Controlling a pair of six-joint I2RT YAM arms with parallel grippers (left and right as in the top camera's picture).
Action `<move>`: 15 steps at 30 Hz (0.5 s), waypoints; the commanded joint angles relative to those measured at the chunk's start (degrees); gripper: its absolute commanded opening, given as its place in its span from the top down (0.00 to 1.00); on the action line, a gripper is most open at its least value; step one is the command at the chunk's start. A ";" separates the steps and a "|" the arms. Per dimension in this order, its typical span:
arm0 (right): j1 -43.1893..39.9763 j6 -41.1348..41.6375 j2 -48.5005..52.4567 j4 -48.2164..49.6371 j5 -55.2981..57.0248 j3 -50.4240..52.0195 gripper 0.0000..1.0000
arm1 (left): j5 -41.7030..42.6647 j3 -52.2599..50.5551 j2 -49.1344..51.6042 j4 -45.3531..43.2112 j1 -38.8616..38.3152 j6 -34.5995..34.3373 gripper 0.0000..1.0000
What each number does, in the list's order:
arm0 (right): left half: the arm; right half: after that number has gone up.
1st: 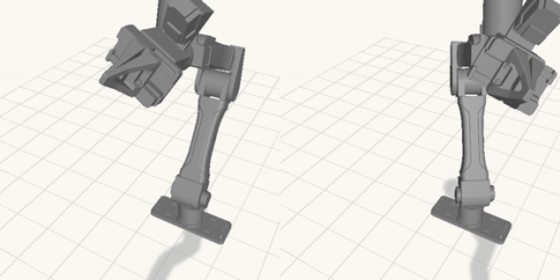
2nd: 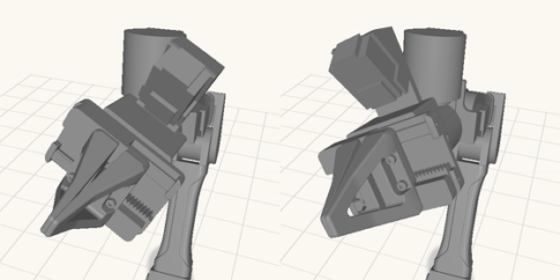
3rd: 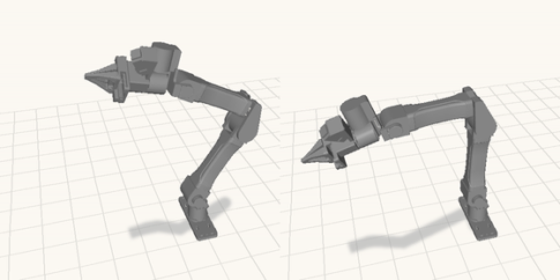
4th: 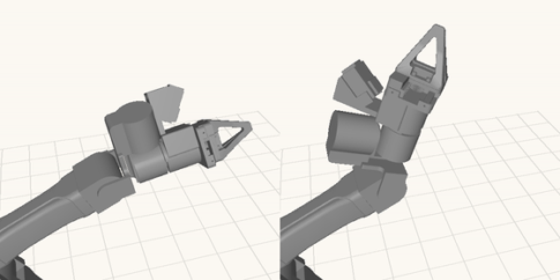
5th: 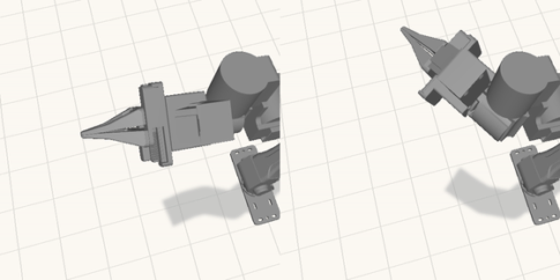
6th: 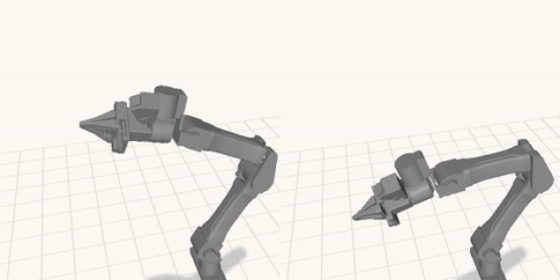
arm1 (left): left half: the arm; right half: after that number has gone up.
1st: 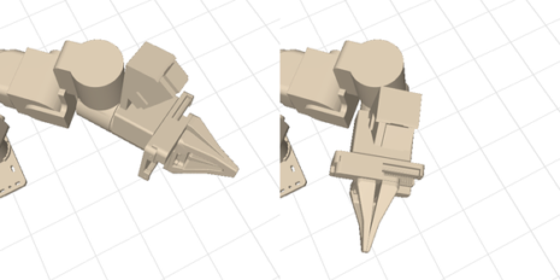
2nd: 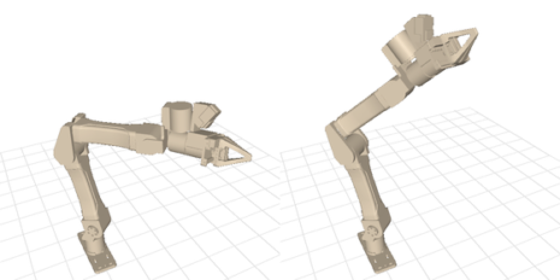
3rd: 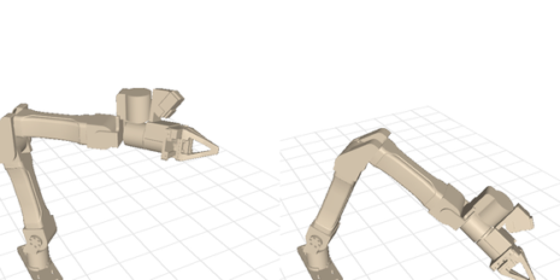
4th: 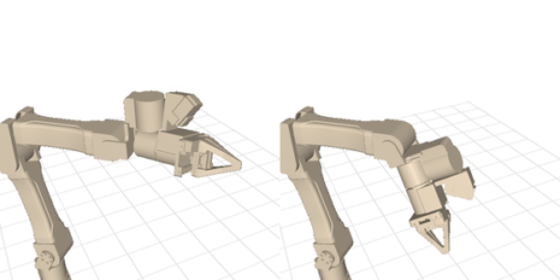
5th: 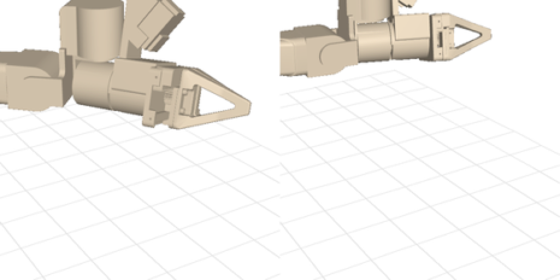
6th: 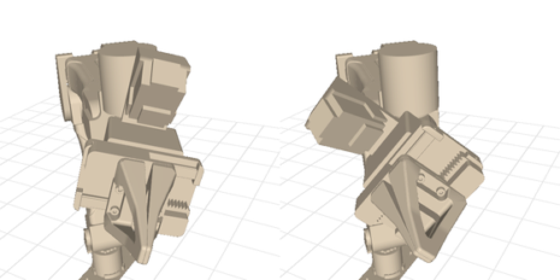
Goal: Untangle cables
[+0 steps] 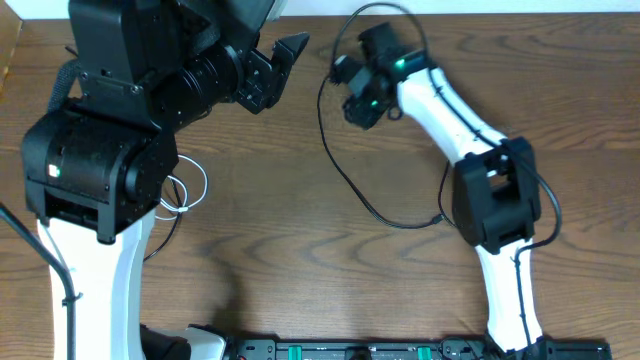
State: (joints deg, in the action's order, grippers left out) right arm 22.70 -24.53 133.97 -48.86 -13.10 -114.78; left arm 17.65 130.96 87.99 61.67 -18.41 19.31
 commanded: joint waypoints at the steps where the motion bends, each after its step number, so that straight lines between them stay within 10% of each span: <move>1: -0.63 -1.44 -1.90 -2.43 -0.39 -2.93 0.44 | -0.42 0.39 0.33 -0.02 0.13 -0.48 0.36; 12: -2.47 -20.52 -6.14 -8.63 -2.54 -6.86 0.60 | -0.42 0.39 0.76 0.02 0.13 -0.48 0.36; 15: -3.96 -32.17 -7.02 -16.15 -4.00 -8.24 0.32 | -0.42 0.39 0.76 0.02 0.13 -0.50 0.36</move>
State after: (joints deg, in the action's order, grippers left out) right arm 20.43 -42.09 130.30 -60.86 -14.39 -120.60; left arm 17.65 130.96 88.42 61.69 -18.41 19.31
